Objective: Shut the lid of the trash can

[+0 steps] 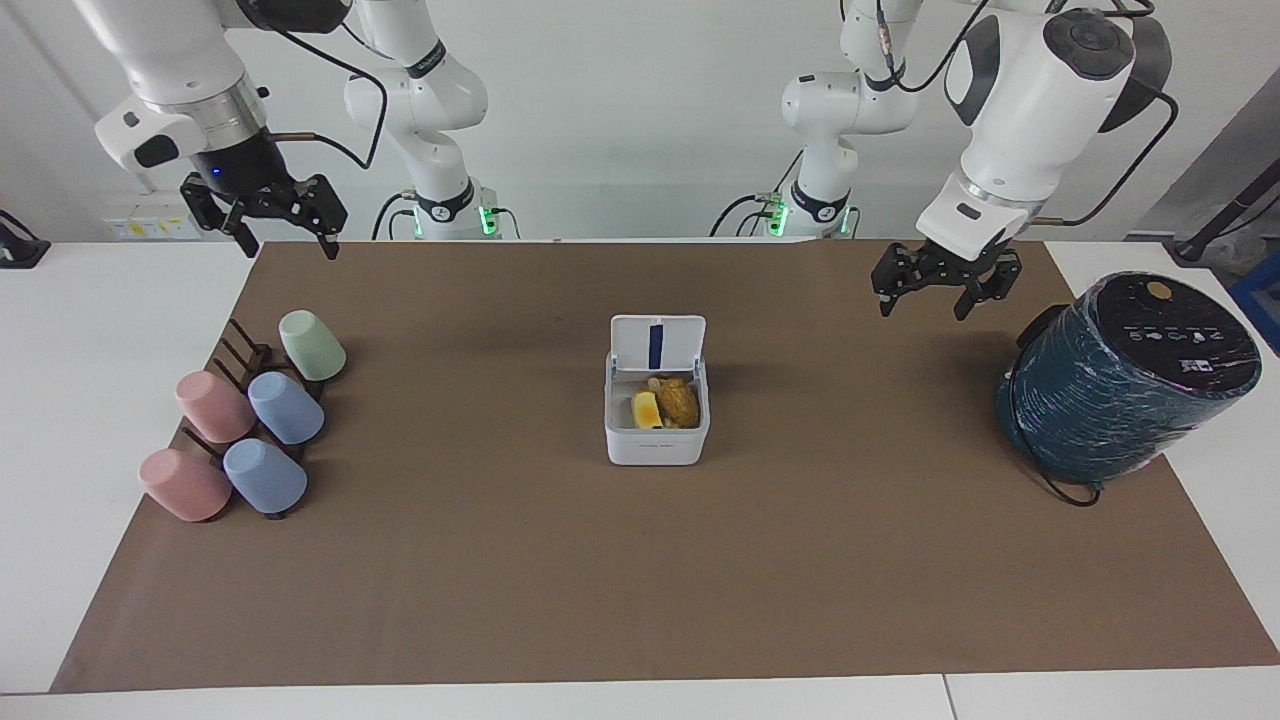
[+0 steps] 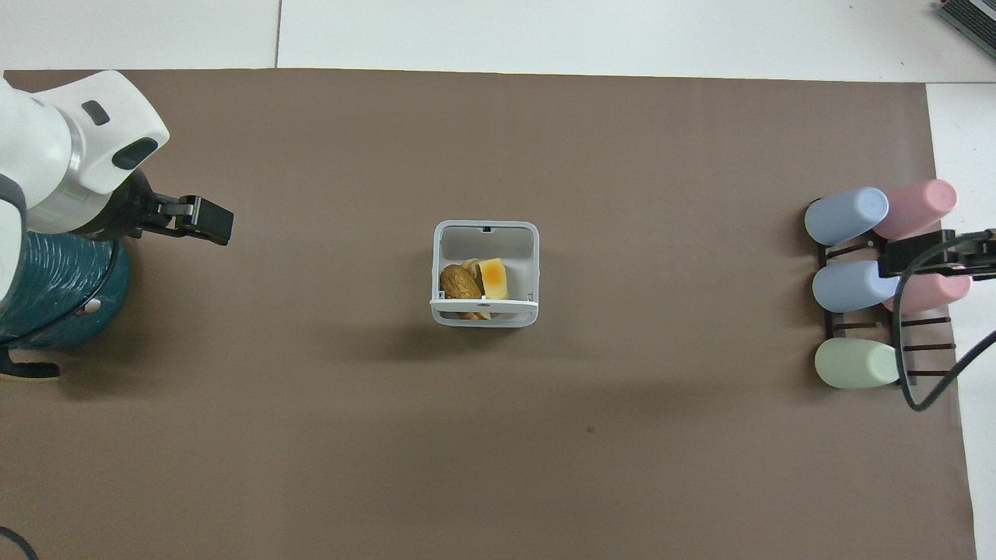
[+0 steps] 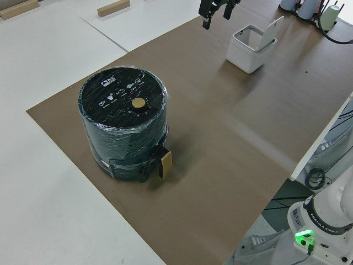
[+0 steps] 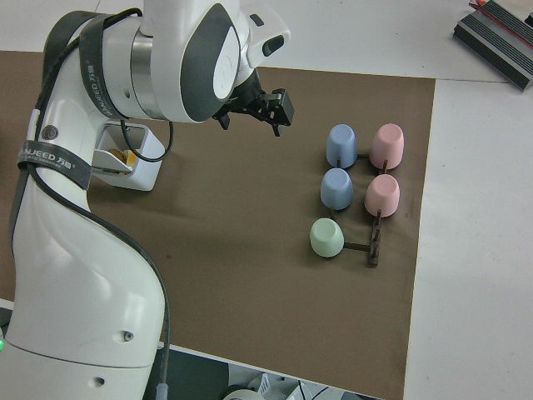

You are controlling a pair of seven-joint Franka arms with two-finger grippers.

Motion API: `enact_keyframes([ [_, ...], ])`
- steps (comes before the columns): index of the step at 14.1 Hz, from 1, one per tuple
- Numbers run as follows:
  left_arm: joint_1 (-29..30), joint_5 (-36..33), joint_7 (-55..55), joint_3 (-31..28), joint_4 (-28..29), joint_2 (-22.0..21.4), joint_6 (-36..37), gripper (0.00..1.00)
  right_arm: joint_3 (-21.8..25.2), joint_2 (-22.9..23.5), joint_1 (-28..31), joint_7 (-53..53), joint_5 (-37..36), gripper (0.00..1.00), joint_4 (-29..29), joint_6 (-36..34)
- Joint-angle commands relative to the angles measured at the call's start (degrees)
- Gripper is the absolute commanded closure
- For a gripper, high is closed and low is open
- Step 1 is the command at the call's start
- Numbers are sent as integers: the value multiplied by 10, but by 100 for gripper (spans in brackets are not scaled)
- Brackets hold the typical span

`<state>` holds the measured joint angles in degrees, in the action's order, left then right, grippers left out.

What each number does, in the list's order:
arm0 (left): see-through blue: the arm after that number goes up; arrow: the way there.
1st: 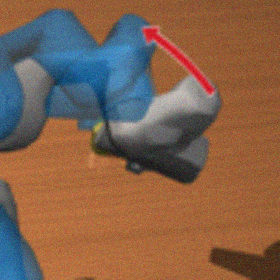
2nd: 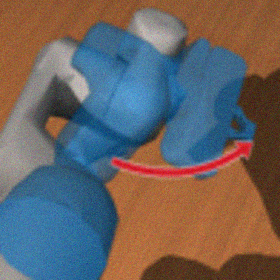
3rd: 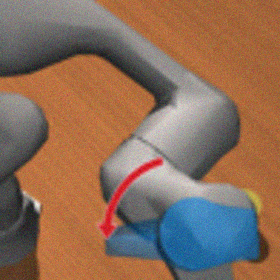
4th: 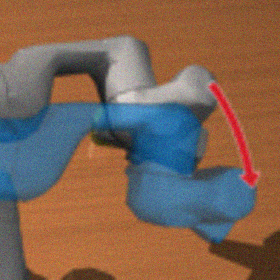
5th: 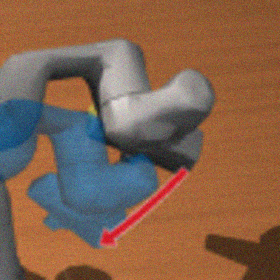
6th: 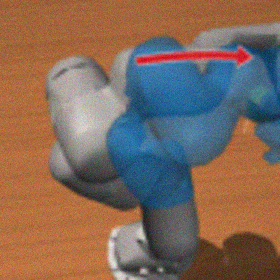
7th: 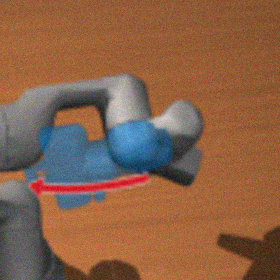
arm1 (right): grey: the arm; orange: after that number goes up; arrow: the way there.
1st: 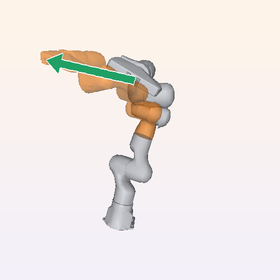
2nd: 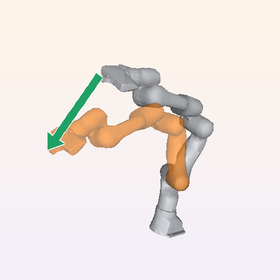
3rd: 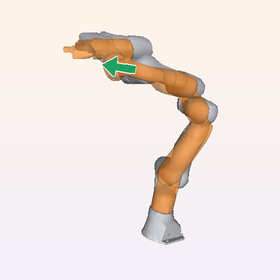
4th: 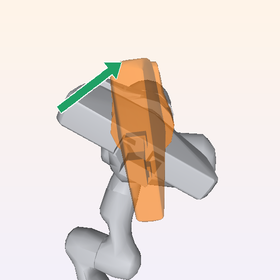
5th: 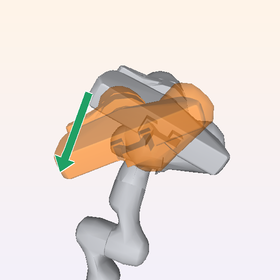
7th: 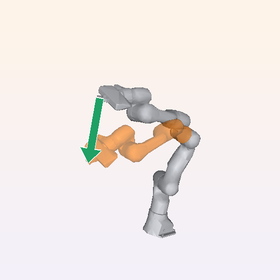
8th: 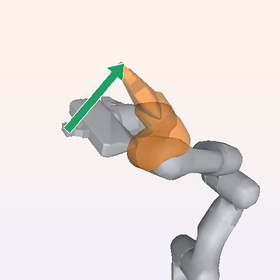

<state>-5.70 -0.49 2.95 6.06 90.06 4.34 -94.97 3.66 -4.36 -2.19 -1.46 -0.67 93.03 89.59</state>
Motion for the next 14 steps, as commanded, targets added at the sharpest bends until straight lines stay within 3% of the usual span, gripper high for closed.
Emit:
enact_keyframes([
  [1, -4, -6, 2, -3, 22, -17, -14, 0, 1, -12, -3, -7, 3, 0, 12, -4],
  [8, -6, -4, 4, 0, 24, -18, -13, 0, 1, -12, -3, -7, 3, 0, 12, -4],
  [14, -62, -3, 75, 1, 60, -38, -14, 0, 1, -12, -3, -7, 3, 0, 12, -4],
])
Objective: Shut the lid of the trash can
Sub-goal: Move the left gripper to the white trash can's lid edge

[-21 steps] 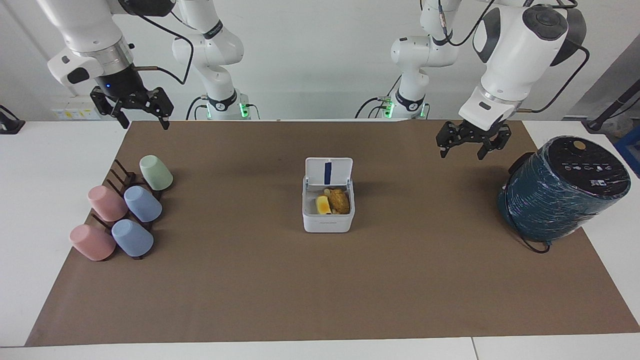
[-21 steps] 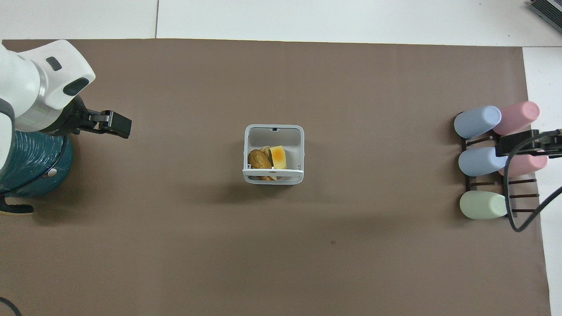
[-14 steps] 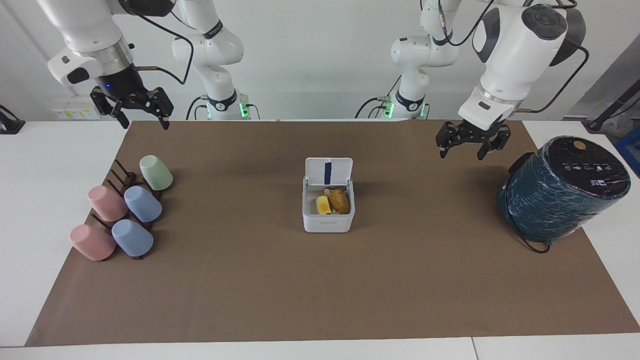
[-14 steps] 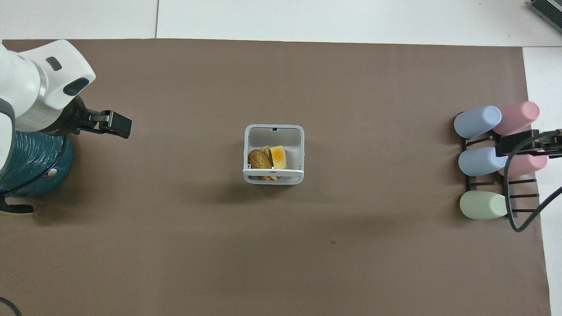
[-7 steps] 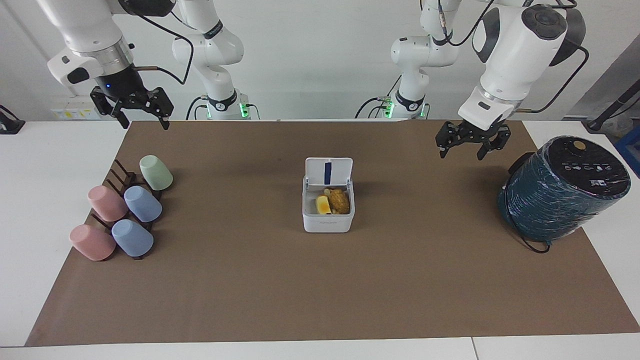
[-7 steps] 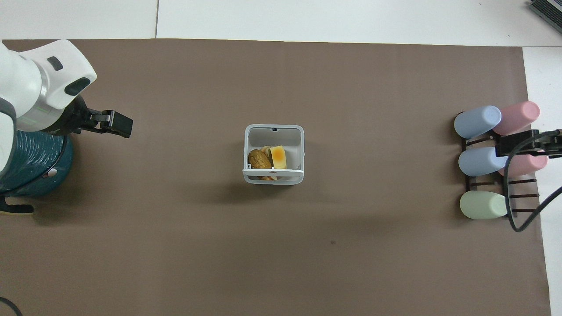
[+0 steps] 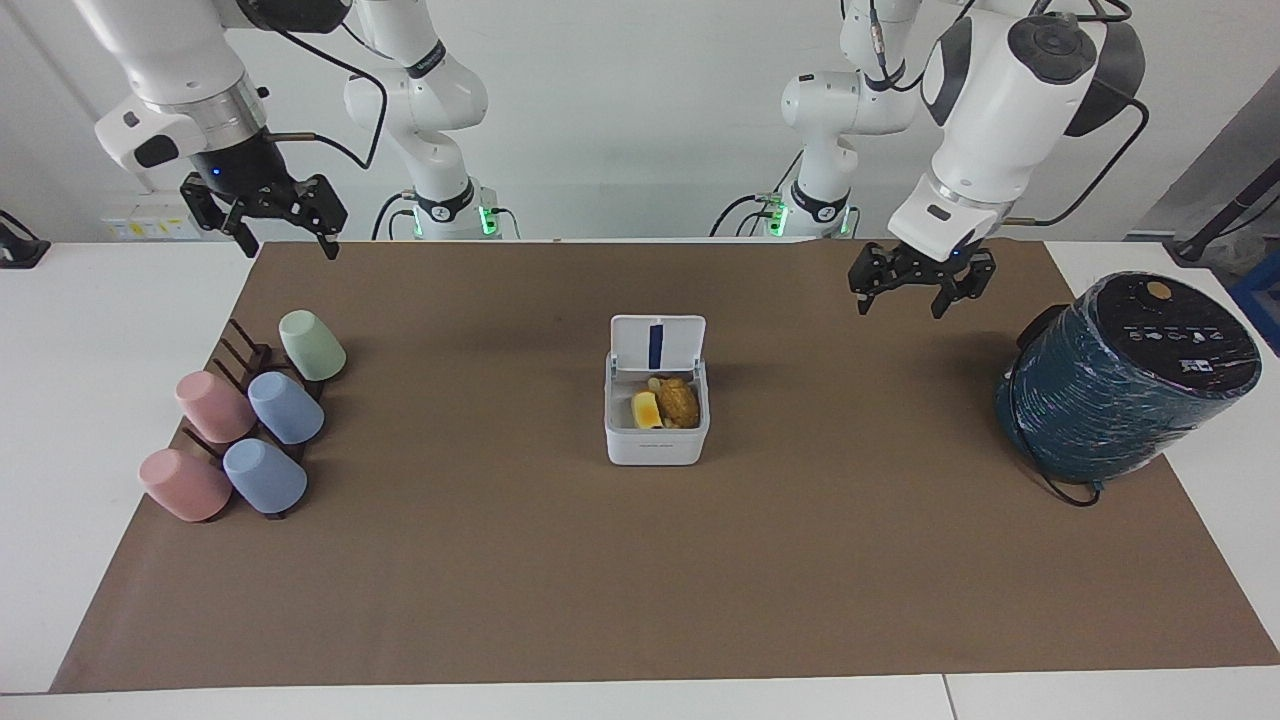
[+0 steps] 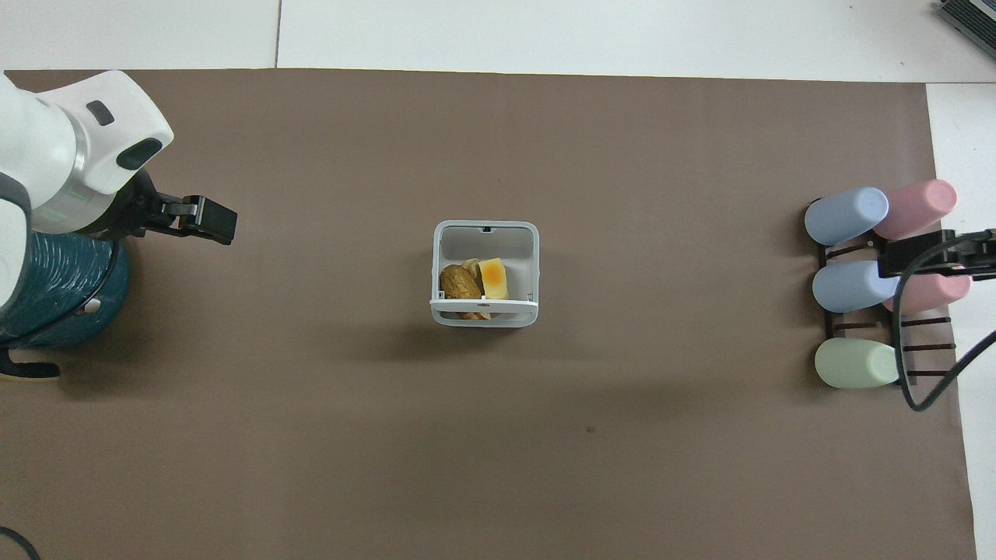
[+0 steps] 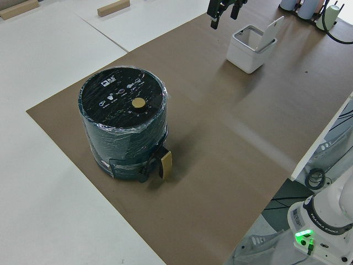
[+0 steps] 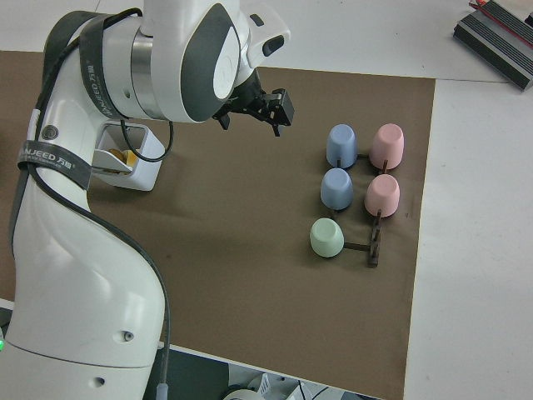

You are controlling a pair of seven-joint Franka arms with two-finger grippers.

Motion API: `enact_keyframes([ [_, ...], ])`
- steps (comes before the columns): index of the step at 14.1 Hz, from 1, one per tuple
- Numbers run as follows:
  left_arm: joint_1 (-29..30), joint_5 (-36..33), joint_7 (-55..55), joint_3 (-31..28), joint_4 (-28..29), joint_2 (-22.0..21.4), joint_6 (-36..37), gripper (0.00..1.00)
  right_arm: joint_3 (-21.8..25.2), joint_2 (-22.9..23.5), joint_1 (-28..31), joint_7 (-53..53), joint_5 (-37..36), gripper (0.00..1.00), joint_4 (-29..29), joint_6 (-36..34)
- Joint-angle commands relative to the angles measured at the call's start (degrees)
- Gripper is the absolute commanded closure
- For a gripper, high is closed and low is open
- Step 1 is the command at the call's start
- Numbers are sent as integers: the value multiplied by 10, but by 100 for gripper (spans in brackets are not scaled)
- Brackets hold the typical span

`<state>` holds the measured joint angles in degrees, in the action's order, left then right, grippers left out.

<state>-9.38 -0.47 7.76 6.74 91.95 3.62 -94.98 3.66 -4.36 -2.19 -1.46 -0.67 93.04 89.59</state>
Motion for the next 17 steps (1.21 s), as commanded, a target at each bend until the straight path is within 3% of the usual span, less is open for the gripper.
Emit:
enact_keyframes([
  [1, -38, -2, 42, -6, 54, -37, -18, 0, 1, -12, -3, -7, 3, 0, 12, -4],
  [5, -108, -1, 142, -6, 113, -67, -43, 4, 1, -12, -3, -7, 3, 0, 12, -4],
  [9, -163, 32, 247, -6, 141, -82, -64, 53, 1, -12, -3, -7, 3, 0, 12, -4],
  [11, -187, 40, 296, -6, 186, -97, -131, 75, 1, -12, -3, -7, 3, 0, 12, -4],
  [13, -205, 42, 336, -6, 207, -96, -186, 87, 1, -12, -3, -7, 3, 0, 12, -4],
  [17, -227, 42, 374, -6, 212, -68, -244, 96, 1, -12, -3, -7, 3, 0, 12, -4],
])
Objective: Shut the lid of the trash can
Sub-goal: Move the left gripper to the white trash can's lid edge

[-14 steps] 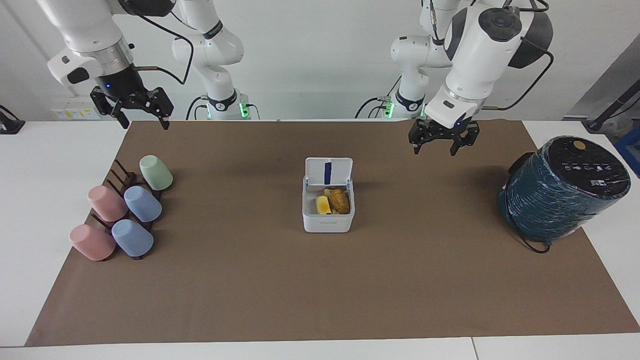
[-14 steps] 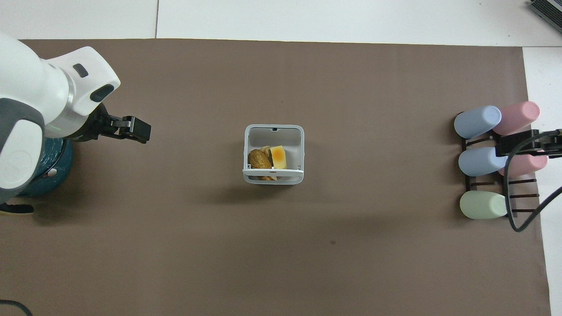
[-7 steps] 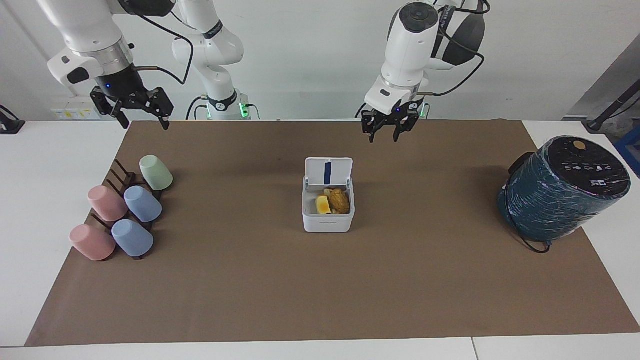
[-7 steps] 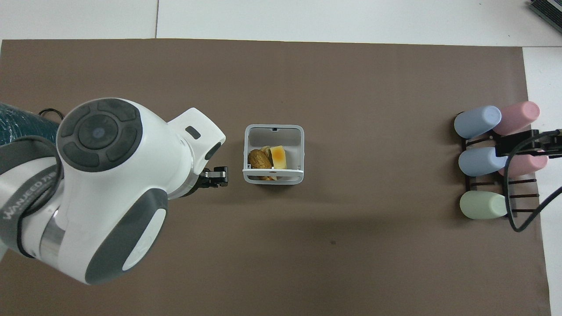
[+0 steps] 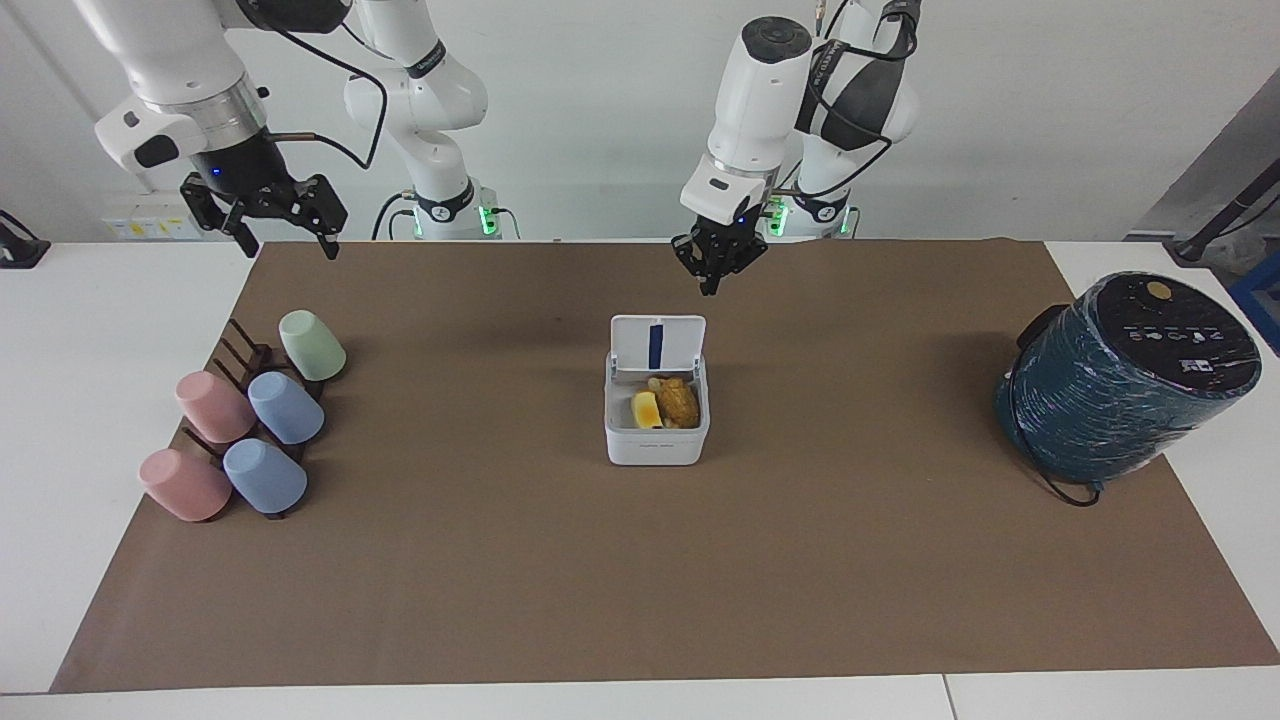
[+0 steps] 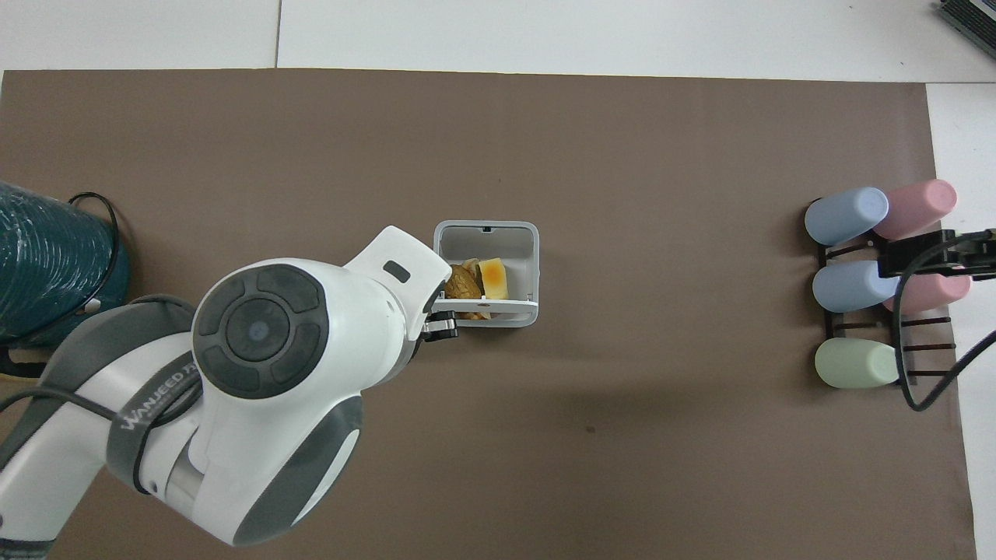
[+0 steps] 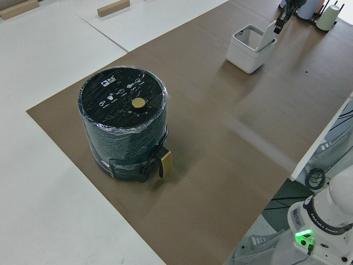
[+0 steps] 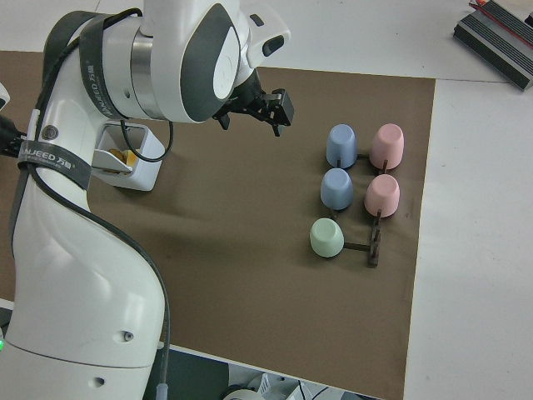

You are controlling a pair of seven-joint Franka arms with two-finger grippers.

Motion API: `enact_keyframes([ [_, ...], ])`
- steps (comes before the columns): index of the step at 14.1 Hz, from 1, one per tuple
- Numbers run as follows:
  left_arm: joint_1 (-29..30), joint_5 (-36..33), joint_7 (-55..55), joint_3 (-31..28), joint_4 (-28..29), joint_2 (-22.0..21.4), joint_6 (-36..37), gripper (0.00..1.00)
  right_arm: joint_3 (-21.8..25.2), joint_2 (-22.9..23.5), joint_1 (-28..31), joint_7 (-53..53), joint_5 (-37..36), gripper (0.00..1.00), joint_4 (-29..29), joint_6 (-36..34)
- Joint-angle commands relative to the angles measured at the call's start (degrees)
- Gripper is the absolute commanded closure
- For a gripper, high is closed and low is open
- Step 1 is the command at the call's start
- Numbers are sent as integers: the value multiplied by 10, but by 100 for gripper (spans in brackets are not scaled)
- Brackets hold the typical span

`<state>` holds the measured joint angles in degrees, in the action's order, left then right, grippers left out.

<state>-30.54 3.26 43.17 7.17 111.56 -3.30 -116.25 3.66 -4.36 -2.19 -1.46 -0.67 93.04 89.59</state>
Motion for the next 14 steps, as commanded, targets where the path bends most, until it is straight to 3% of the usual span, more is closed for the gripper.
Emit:
enact_keyframes([
  [1, -21, 5, 24, -10, 17, 3, -36, 98, 1, -12, -3, -7, 3, 0, 12, -4],
  [6, -36, 11, 53, -9, 22, 12, -69, 100, 1, -12, -3, -7, 3, 0, 12, -4],
  [14, -40, 33, 90, -10, 22, 49, -192, 100, 1, -12, -3, -7, 3, 0, 12, -4],
])
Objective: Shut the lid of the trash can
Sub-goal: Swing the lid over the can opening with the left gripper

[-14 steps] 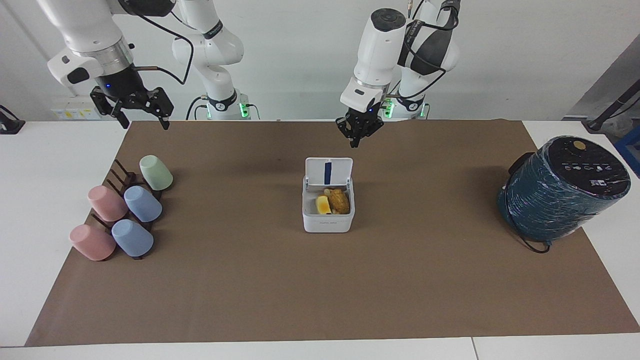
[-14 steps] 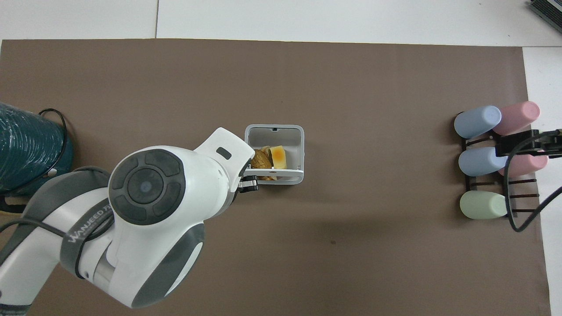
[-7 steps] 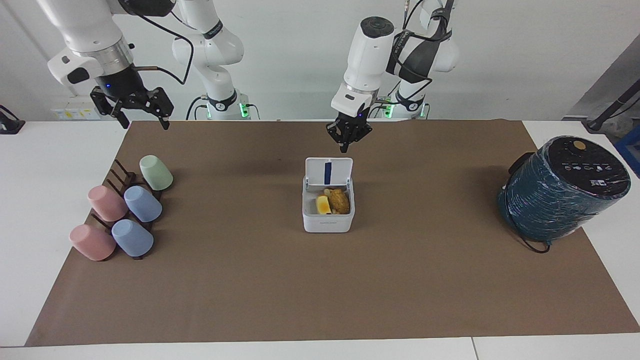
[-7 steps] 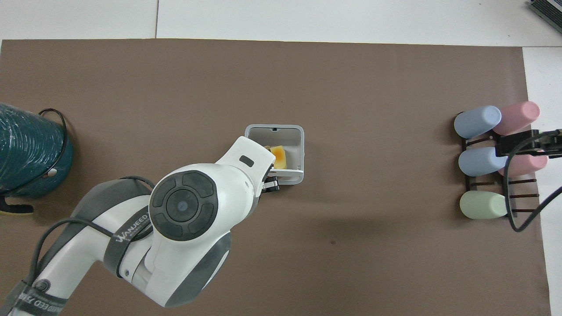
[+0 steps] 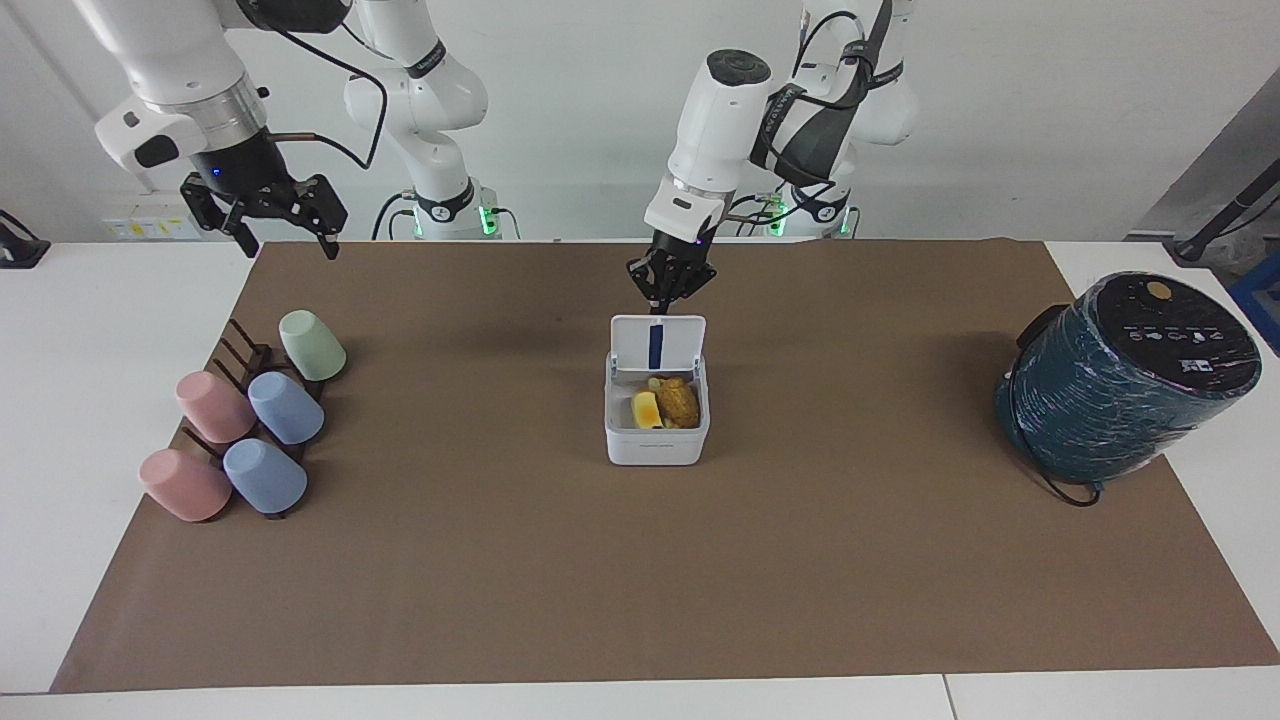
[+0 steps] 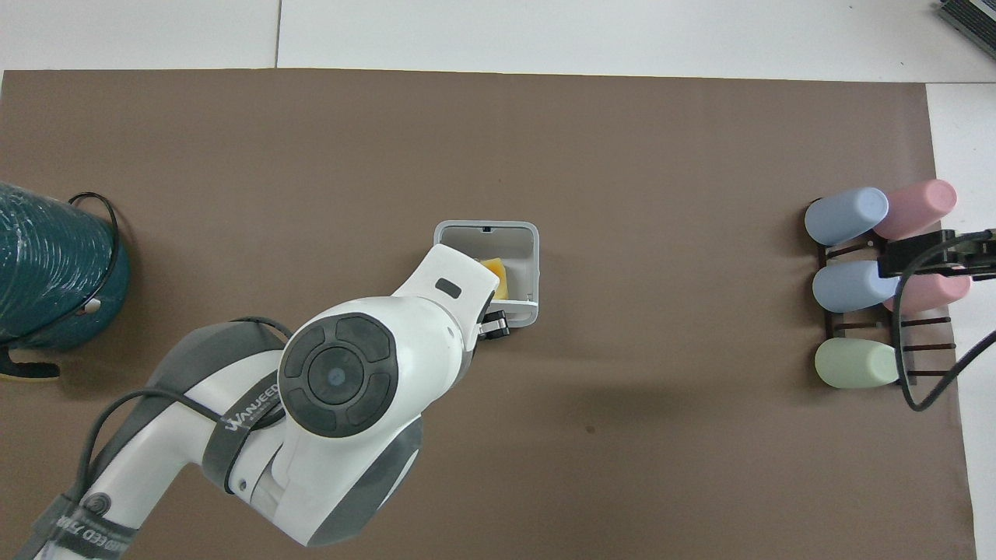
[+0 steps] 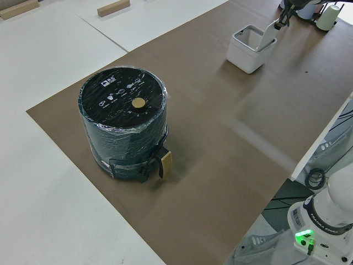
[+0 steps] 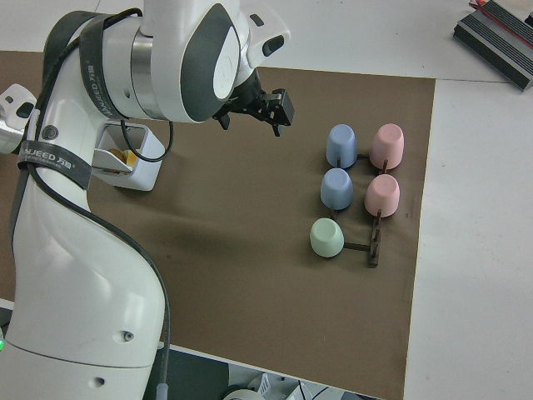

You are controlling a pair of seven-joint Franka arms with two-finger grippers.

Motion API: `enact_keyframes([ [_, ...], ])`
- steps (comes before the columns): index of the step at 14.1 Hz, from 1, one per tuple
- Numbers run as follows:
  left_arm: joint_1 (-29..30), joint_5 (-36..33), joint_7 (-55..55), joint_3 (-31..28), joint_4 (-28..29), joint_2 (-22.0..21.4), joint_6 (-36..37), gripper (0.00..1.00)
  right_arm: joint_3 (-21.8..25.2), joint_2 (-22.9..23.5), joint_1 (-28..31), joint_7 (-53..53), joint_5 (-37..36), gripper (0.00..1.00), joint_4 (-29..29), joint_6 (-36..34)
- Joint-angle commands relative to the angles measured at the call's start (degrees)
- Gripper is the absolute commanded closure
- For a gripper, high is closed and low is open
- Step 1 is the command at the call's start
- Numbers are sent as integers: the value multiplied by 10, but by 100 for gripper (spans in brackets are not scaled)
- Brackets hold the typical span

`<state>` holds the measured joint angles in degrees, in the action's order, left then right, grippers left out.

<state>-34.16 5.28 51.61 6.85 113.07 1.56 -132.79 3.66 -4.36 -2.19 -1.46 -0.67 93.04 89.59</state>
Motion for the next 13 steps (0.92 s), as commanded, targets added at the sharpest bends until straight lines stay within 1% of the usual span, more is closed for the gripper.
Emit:
enact_keyframes([
  [1, -2, 13, 5, -7, 7, 2, -37, 100, 1, -12, -3, -7, 3, 0, 12, -4],
  [8, 22, 25, 5, -9, -5, 22, -109, 100, 1, -12, -3, -7, 3, 0, 12, -4],
  [10, 24, 25, 4, -9, -6, 38, -133, 100, 1, -12, -3, -7, 3, 0, 12, -4],
  [13, 36, 25, 2, -8, -6, 42, -144, 100, 1, -12, -3, -7, 3, 0, 12, -4],
])
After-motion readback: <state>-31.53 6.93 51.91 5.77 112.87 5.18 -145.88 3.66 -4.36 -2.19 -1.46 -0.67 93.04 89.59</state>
